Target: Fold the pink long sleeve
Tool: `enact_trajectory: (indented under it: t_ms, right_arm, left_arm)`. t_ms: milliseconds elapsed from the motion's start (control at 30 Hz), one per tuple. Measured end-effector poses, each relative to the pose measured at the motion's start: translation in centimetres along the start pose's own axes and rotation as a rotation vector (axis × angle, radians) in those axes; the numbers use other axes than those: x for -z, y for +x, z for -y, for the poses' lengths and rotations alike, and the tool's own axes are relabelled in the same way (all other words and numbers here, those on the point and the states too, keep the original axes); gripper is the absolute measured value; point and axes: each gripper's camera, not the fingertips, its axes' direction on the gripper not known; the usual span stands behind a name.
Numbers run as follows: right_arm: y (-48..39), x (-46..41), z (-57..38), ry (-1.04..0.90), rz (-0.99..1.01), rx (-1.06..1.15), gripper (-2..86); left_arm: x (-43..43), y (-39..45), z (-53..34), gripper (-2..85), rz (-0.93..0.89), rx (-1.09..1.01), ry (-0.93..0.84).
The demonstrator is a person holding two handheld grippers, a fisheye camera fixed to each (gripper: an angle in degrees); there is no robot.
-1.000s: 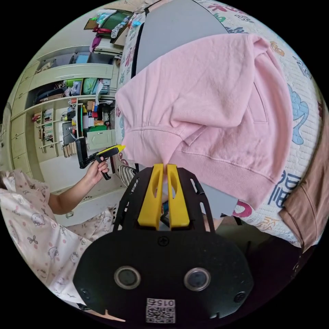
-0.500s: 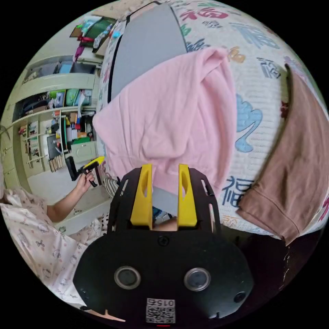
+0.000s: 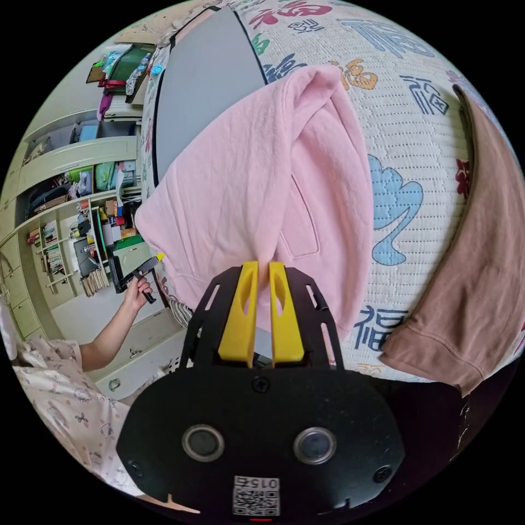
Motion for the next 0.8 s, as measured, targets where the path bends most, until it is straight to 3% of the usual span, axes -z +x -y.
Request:
enact_trajectory:
  t_ms: [133,333,433,567,700,800]
  right_arm:
    - [-0.2,1.5,-1.3,-0.007,-0.114,-0.007,2.5]
    - [-0.1,-3.9,-0.3,-0.081,-0.245,-0.022,3.9]
    - [-0.2,-1.9,-1.0,-0.095,-0.179,0.044,8.1]
    - [2.8,4.3,0.9,0.109,-0.005,-0.022,16.8]
    - [5.1,5.1,6.1,0.254,0.075,-0.071,17.4]
    - [7.5,3.4,10.4,0.324,0.181,-0.162,16.6]
  left_arm:
    - [4.2,0.1,-2.5,-0.1,-0.038,0.054,0.064]
    - [1.1,0.2,-2.7,0.7,0.074,-0.047,-0.028]
    - [2.8,-0.3,-1.9,3.3,-0.028,-0.080,-0.029]
    - [8.9,-2.6,-0.5,9.5,-0.083,-0.028,0.121]
    - [11.5,-3.4,3.4,12.7,-0.094,0.051,0.200]
    - [11.4,-3.6,6.7,11.8,-0.221,0.128,0.249]
